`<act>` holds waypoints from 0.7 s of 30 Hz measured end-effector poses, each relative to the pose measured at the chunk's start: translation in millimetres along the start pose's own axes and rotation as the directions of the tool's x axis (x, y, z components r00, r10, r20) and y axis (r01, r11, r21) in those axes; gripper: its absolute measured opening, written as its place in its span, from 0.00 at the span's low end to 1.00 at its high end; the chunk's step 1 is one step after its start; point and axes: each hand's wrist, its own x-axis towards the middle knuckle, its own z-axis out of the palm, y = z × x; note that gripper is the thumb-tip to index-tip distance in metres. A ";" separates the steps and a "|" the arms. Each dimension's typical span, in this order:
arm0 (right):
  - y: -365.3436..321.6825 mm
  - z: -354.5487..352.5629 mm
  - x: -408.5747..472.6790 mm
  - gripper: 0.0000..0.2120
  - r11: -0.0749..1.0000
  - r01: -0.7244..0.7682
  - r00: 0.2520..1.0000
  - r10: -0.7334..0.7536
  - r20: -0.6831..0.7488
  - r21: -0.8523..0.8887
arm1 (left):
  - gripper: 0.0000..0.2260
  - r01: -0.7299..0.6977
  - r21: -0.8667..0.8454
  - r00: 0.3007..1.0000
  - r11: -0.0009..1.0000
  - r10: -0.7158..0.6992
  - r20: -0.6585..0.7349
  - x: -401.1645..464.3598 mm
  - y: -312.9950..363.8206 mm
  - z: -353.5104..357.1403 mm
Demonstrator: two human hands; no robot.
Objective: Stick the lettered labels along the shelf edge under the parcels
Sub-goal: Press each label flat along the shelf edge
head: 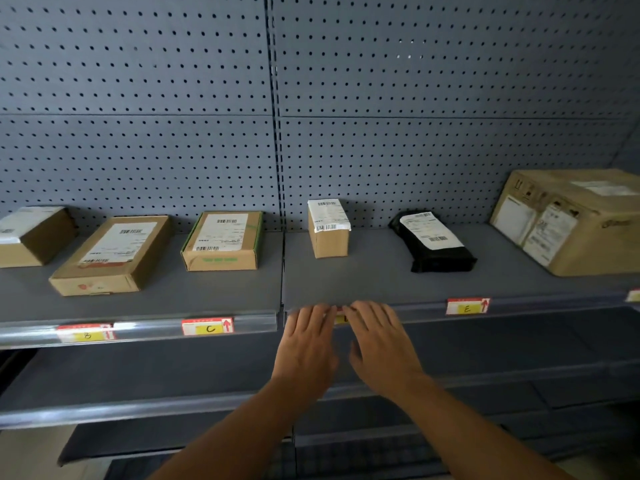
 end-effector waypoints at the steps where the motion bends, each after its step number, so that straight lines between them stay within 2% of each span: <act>1: 2.7 -0.3 -0.9 0.29 1.000 0.003 1.000 -0.003 -0.004 0.007 | 0.30 0.004 0.006 1.000 1.000 -0.004 -0.002 1.5 2.9 -0.1; 7: 12.4 4.1 -4.7 0.29 0.998 0.007 1.000 -0.007 -0.010 0.069 | 0.29 0.024 0.037 1.000 0.999 -0.024 -0.002 3.3 13.3 -3.3; 12: 14.1 6.5 -6.9 0.29 0.998 0.022 1.000 -0.021 -0.014 0.051 | 0.26 0.045 0.014 0.999 0.999 -0.045 -0.001 1.4 15.7 0.8; 21: 15.3 10.8 -14.4 0.34 0.995 0.021 0.999 -0.025 0.035 0.099 | 0.30 0.070 0.033 0.998 0.997 -0.070 -0.007 -1.6 16.8 14.0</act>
